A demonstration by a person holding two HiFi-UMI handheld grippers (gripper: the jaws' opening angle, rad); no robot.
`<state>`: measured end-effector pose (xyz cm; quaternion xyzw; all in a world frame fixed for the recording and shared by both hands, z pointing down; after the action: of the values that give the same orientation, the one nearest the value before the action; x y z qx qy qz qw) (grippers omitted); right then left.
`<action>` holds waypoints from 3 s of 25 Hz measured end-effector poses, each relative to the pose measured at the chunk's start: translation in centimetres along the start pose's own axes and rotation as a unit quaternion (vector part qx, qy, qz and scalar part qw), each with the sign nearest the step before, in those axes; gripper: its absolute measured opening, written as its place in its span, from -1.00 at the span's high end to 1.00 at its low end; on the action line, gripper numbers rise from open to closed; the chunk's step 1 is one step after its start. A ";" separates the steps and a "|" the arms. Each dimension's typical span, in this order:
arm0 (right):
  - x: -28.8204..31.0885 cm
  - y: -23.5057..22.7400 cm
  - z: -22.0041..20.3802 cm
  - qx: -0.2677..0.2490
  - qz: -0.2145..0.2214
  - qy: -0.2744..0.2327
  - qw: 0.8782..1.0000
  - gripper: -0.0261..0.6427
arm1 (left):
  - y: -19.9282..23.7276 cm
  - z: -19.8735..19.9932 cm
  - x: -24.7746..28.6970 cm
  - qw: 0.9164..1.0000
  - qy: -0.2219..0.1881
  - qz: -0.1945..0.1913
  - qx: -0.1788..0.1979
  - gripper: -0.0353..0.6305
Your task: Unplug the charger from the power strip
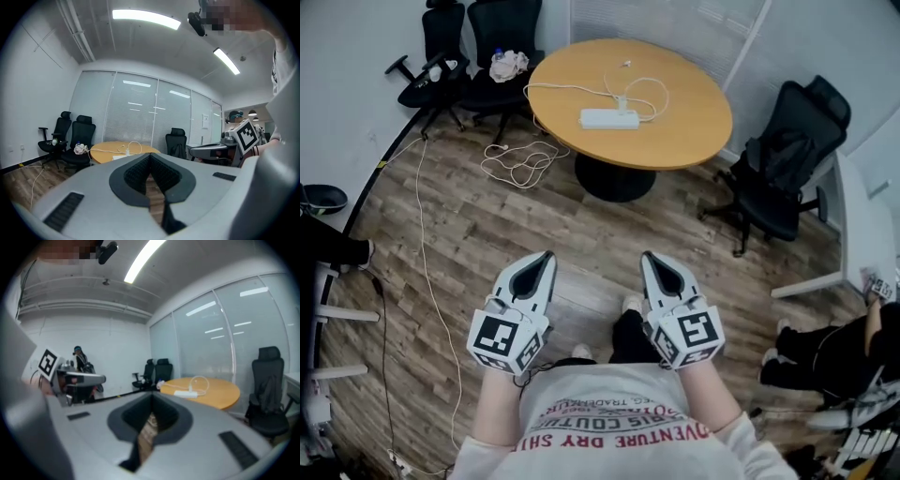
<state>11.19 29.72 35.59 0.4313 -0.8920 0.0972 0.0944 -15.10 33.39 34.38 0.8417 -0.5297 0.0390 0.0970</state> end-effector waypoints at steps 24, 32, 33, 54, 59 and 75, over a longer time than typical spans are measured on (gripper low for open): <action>21.7 -27.8 4.9 -0.001 0.074 0.045 0.996 0.85 | 4.7 3.9 29.2 0.995 -0.003 0.094 -0.015 0.79; 27.3 -30.6 3.8 0.025 0.069 0.096 0.993 0.85 | 8.3 2.7 33.7 0.994 0.036 0.103 -0.032 0.79; 28.1 -30.6 3.9 0.024 0.065 0.099 0.993 0.85 | 9.4 2.6 34.4 0.994 0.038 0.100 -0.033 0.79; 47.9 -32.4 1.5 0.073 -0.102 0.215 0.968 0.85 | 28.8 -0.4 56.1 0.973 0.167 -0.149 0.061 0.79; 50.0 -32.0 -1.1 0.082 -0.111 0.263 0.955 0.85 | 28.7 -5.5 58.6 0.942 0.243 -0.222 0.064 0.79; 55.4 -32.1 -4.4 0.082 -0.126 0.344 0.927 0.39 | 27.3 -11.8 63.8 0.897 0.369 -0.236 0.057 0.79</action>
<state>3.10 -30.30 56.75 0.4863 -0.7322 0.2994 0.3711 -11.41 -32.10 60.00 0.8712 -0.2388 0.3528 0.2438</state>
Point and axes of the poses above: the fingertips, and each gripper's own axes: x forward along the fingers, y to its left, z out of its top, the point moved 10 cm from there along -x, backward along the fingers, and after that the axes turned 2 degrees about y, right-handed, at the moved point
